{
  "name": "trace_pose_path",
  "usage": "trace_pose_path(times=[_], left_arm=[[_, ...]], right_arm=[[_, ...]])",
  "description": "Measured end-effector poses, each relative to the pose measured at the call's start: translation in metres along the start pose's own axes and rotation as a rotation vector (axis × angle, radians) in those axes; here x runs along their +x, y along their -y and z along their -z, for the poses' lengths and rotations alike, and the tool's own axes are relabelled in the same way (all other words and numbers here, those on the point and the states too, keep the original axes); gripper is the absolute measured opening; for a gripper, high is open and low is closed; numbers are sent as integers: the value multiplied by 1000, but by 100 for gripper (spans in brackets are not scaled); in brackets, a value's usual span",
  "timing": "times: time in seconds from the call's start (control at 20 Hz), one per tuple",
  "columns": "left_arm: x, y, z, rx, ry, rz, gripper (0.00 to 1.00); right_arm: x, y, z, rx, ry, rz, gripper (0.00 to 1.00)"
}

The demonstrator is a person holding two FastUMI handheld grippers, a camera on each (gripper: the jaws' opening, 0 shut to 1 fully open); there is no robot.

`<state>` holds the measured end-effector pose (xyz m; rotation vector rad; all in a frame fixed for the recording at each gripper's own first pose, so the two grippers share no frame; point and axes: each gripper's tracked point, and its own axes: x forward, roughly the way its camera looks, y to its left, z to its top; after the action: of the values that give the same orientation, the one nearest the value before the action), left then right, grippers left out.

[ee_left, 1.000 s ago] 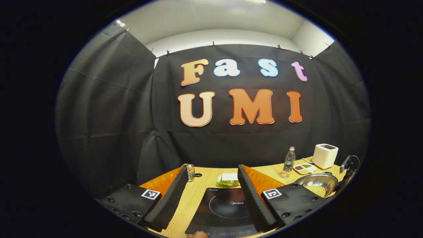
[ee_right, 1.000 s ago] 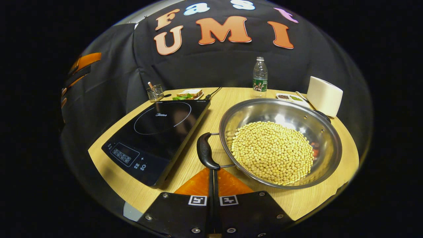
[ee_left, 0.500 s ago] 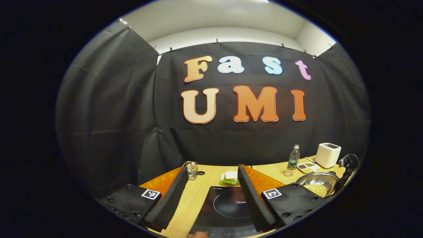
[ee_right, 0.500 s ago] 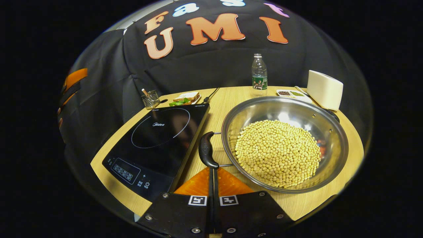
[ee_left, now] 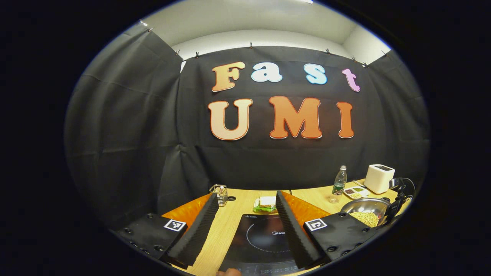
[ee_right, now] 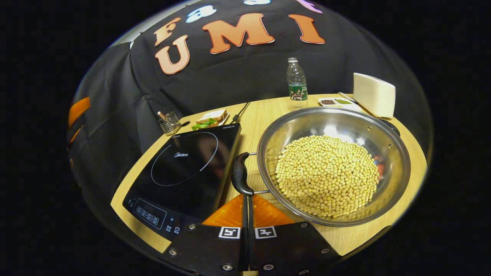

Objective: First push the handle of the pot to place it horizontally, then grasp the pot with both hands and set it on the induction cooktop.

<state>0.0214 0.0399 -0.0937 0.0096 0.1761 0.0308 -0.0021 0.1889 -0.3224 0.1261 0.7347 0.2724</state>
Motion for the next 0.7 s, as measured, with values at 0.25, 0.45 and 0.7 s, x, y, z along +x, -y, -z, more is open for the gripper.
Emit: trace_pose_path(times=[0.25,0.45,0.7], left_arm=[[5,17,14,-5,-30,38,97],[10,35,28,4,-58,77,97],[13,59,47,-11,-105,123,97]], right_arm=[[9,-4,-5,19,1,0,0],[12,-7,-9,36,5,-5,0],[20,-10,-12,23,12,-1,0]])
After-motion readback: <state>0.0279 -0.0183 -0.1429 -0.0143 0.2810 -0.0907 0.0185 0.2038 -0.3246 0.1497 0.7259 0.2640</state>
